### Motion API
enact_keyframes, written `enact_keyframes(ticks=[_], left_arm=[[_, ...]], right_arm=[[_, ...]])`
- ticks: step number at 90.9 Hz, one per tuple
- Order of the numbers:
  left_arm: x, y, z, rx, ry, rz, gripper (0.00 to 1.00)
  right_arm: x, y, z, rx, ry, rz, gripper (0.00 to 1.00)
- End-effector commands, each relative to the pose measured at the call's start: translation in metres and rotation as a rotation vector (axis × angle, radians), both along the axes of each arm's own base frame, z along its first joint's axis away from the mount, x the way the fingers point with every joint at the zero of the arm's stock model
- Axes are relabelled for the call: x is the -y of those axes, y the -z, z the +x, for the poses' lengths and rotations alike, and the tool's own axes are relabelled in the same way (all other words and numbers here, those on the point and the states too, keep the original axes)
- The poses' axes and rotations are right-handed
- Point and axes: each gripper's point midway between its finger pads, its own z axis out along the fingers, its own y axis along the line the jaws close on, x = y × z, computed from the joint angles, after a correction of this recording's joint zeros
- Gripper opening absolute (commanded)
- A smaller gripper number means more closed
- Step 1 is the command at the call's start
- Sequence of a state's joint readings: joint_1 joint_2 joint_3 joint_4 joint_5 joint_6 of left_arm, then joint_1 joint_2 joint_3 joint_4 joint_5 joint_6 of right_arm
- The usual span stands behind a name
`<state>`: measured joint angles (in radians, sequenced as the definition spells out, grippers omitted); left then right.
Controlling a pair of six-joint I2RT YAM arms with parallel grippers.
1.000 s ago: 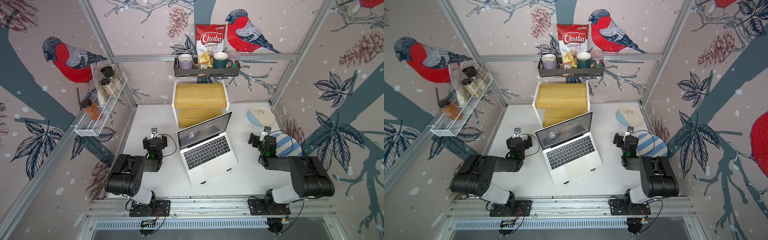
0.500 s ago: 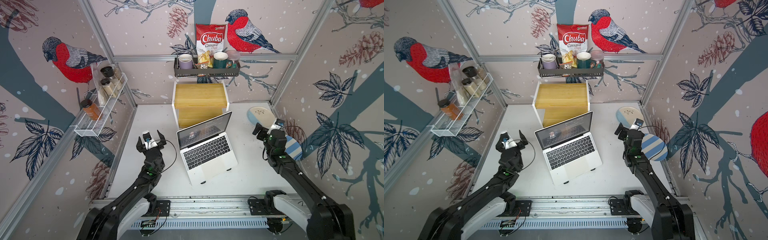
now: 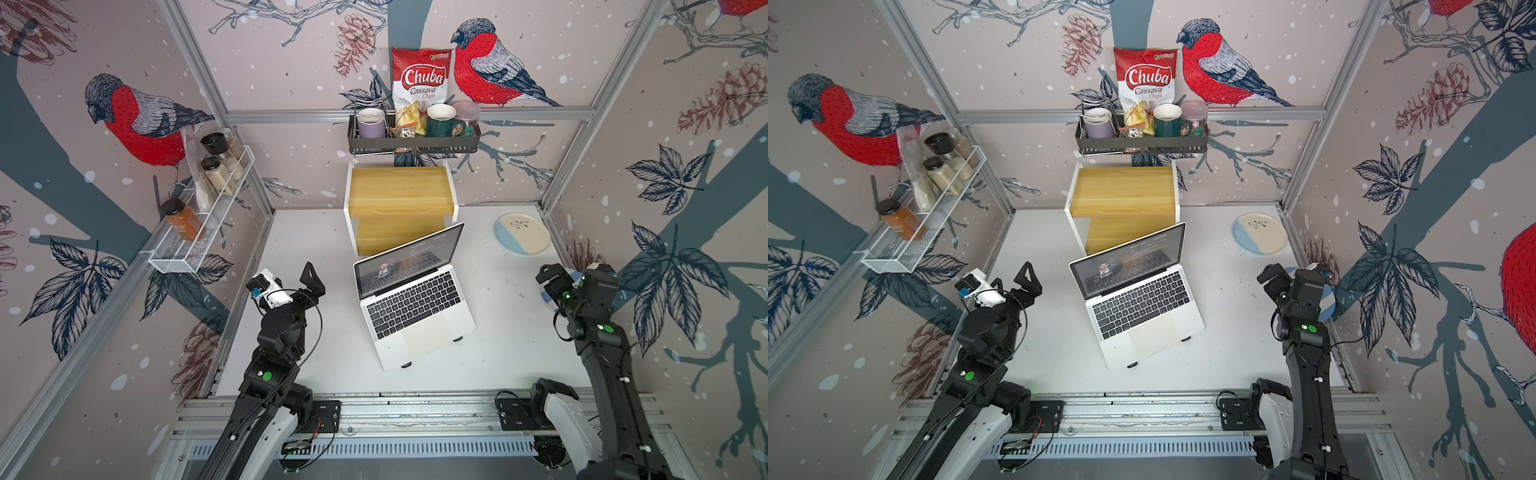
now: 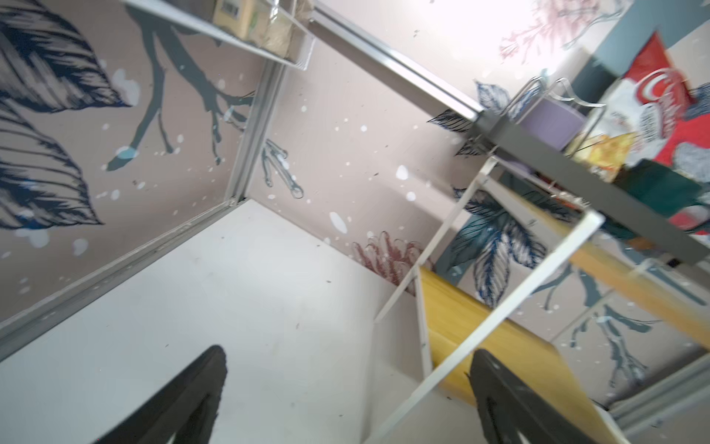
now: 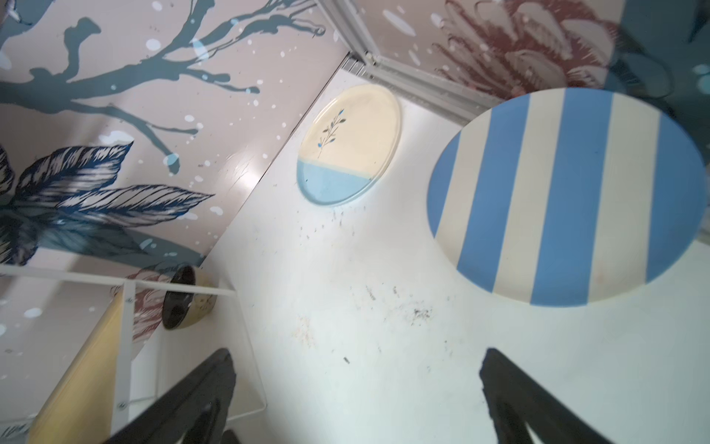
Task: Close the laptop lid and set it aside
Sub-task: Close the lid of the laptop.
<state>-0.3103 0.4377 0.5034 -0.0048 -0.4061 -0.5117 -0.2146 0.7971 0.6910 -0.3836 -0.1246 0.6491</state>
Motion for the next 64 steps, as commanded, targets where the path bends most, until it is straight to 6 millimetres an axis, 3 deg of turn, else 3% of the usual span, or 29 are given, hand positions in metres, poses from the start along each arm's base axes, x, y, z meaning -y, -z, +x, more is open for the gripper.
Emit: enact_keyframes(ticks=[1,4,16,29,46,64], left_arm=[[0.047,-0.001,-0.003,-0.129,0.281,0.018,0.97],[0.054,-0.012,-0.005,-0.147,0.320,0.018,0.97],[0.066,-0.026,-0.011,-0.290,0.398,0.052,0.94],[0.069,-0.044,-0.025,-0.358,0.437,0.100,0.91],[0.082,-0.058,-0.038,-0.451,0.516,0.198,0.85],[0.106,-0.068,-0.030,-0.510,0.577,0.288,0.74]], right_arm=[[-0.033,-0.019,-0.008,-0.037,-0.181,-0.041,1.00],[-0.042,-0.029,-0.011,-0.041,-0.213,-0.103,1.00],[-0.088,-0.058,-0.025,-0.043,-0.369,-0.303,1.00],[-0.134,-0.046,-0.052,-0.136,-0.574,-0.362,1.00],[-0.157,-0.031,-0.093,-0.208,-0.708,-0.392,1.00],[-0.188,-0.004,-0.118,-0.243,-0.799,-0.486,0.92]])
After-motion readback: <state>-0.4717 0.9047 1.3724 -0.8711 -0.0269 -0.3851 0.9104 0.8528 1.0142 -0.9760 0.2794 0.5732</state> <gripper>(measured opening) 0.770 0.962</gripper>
